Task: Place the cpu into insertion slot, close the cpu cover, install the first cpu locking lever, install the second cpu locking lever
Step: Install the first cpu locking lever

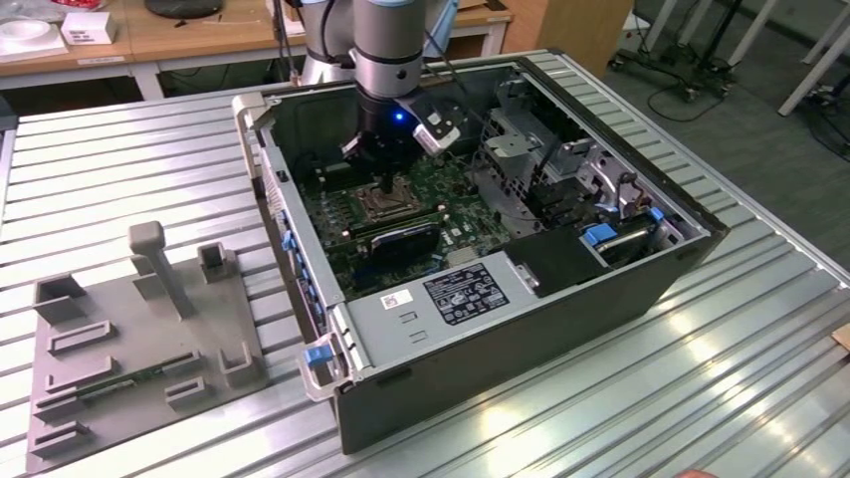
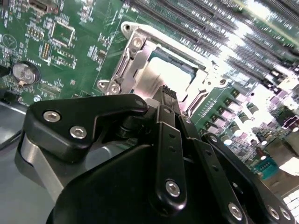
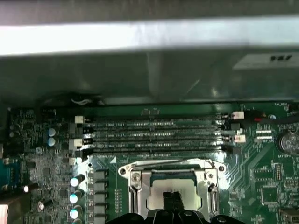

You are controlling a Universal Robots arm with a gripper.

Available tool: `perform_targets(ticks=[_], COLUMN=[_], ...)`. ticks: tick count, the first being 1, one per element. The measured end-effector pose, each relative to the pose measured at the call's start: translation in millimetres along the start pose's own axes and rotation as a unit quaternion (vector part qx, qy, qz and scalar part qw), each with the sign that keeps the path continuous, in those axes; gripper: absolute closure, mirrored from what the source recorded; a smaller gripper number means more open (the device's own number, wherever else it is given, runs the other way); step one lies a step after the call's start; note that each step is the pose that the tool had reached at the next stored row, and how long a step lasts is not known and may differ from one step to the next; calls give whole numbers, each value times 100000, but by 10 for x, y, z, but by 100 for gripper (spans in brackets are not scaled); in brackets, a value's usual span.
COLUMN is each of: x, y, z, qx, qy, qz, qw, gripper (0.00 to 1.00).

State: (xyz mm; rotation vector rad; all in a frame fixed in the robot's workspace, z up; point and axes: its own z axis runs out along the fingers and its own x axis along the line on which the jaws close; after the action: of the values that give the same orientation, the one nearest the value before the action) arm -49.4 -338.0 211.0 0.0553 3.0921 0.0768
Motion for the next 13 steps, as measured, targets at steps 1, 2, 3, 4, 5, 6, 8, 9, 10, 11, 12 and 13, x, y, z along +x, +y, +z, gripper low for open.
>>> perform_targets(ticks=[1, 2, 3, 4, 5, 6, 8, 9, 10, 11, 12, 13], x=[-3, -11, -17, -22, -23, -23, -23, -24, -24, -24, -24, -24], y=[0, 0, 0, 0, 0, 0, 1, 2, 2, 2, 2, 1], z=[0, 0, 0, 1, 1, 0, -10, -12, -12, -12, -12, -13], qx=[3, 9, 10, 10, 7, 10, 23, 8, 4, -2, 0, 4], qy=[1, 5, 8, 6, 4, 6, 11, 2, 2, -1, -1, 1], qz=[3, 0, 0, 0, 2, 6, 6, 4, 3, 2, 2, 4], qw=[100000, 100000, 100000, 100000, 100000, 100000, 100000, 100000, 100000, 100000, 100000, 100000], gripper=[89, 89, 89, 89, 89, 89, 89, 89, 89, 89, 89, 89])
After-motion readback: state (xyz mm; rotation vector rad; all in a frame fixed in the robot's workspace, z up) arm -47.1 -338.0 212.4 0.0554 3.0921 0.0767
